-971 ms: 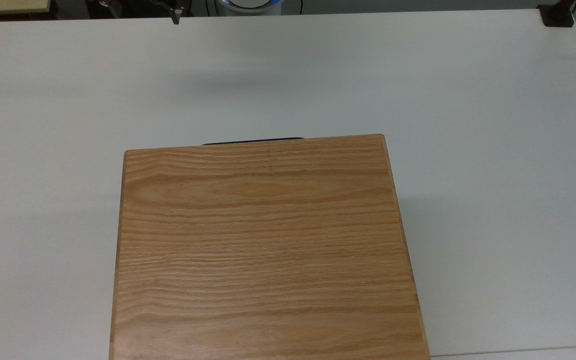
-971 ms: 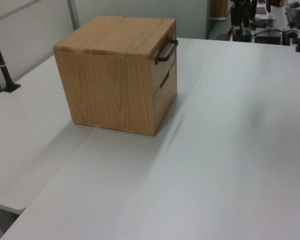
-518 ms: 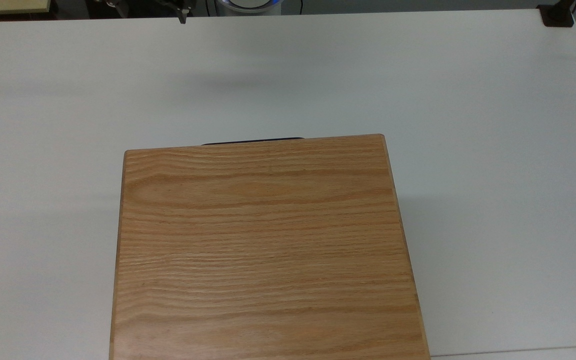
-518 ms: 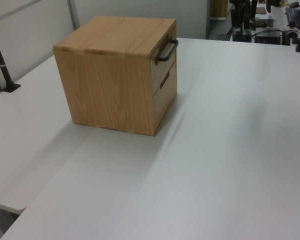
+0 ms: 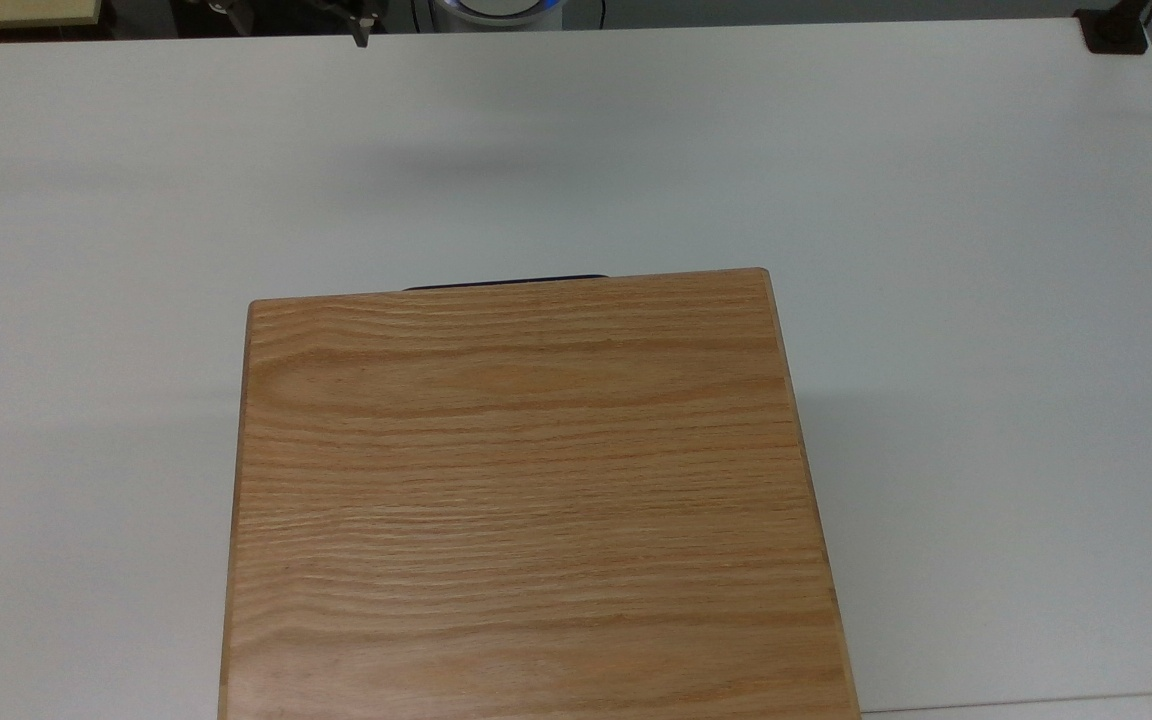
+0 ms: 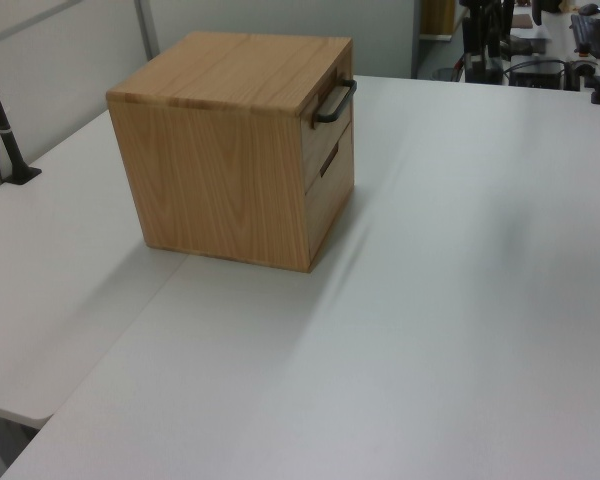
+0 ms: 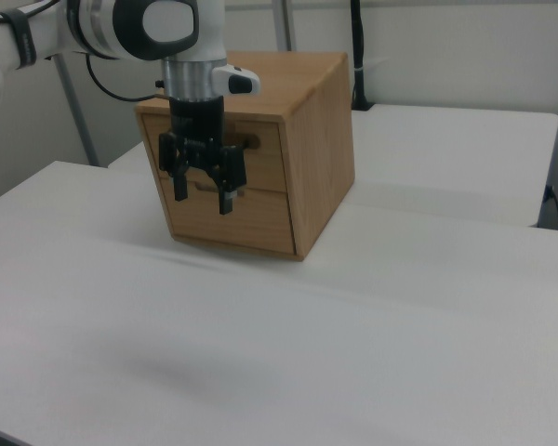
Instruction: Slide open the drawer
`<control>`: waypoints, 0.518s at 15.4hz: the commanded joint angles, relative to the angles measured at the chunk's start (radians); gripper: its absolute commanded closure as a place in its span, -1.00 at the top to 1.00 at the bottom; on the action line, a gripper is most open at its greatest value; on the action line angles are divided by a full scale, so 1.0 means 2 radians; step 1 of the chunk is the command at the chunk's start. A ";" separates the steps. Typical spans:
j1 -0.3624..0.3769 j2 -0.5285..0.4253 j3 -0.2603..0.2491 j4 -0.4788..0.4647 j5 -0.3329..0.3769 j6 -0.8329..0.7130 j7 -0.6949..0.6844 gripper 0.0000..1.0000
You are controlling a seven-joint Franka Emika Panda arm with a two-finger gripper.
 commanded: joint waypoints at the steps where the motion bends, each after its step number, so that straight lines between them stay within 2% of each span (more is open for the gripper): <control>1: 0.007 -0.002 -0.002 -0.003 0.009 0.004 0.026 1.00; 4: 0.026 0.004 0.001 -0.003 0.006 0.024 0.034 1.00; 8: 0.040 0.007 0.001 -0.007 0.018 0.084 0.126 1.00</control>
